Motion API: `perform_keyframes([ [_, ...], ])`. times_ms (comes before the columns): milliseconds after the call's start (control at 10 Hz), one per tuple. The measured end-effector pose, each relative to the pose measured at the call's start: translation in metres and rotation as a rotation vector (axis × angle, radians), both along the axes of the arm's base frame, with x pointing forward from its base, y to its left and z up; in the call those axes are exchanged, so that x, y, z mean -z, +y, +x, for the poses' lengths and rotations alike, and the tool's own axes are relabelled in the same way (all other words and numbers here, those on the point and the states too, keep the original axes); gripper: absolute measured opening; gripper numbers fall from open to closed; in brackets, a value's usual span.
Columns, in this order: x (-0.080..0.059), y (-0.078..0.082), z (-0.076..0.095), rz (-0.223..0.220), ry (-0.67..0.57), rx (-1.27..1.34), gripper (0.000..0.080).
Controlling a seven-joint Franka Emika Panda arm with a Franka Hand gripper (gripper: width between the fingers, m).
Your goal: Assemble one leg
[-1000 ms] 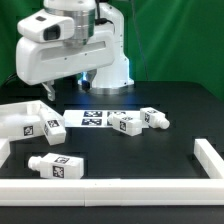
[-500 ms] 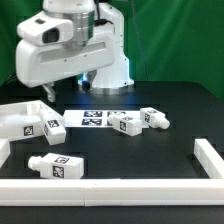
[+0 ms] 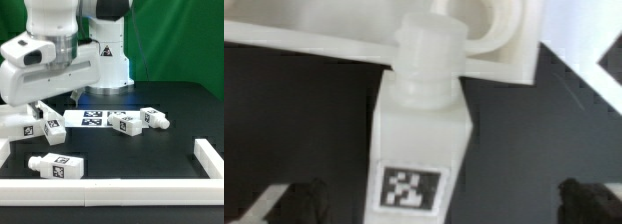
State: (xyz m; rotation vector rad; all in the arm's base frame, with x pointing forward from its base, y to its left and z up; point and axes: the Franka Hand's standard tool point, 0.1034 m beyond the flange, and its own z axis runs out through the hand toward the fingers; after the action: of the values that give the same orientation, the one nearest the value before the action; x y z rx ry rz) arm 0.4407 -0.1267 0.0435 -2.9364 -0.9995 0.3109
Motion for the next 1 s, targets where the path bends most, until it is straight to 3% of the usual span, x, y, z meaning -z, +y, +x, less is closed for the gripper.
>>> perform_keyframes([
  [200, 0.016, -0.006, 0.001, 0.003, -0.009, -0.013, 0.0649],
  [500, 0.018, -0.006, 0.001, 0.003, -0.006, -0.013, 0.0612],
  [600, 0.018, -0.006, 0.001, 0.003, -0.006, -0.013, 0.0409],
  [700, 0.018, -0.006, 0.001, 0.003, -0.006, -0.013, 0.0409],
  [800, 0.018, -0.006, 0.001, 0.003, -0.006, -0.013, 0.0283],
  [1000, 0.009, 0.003, 0.005, -0.002, -0.01, -0.008, 0.0283],
])
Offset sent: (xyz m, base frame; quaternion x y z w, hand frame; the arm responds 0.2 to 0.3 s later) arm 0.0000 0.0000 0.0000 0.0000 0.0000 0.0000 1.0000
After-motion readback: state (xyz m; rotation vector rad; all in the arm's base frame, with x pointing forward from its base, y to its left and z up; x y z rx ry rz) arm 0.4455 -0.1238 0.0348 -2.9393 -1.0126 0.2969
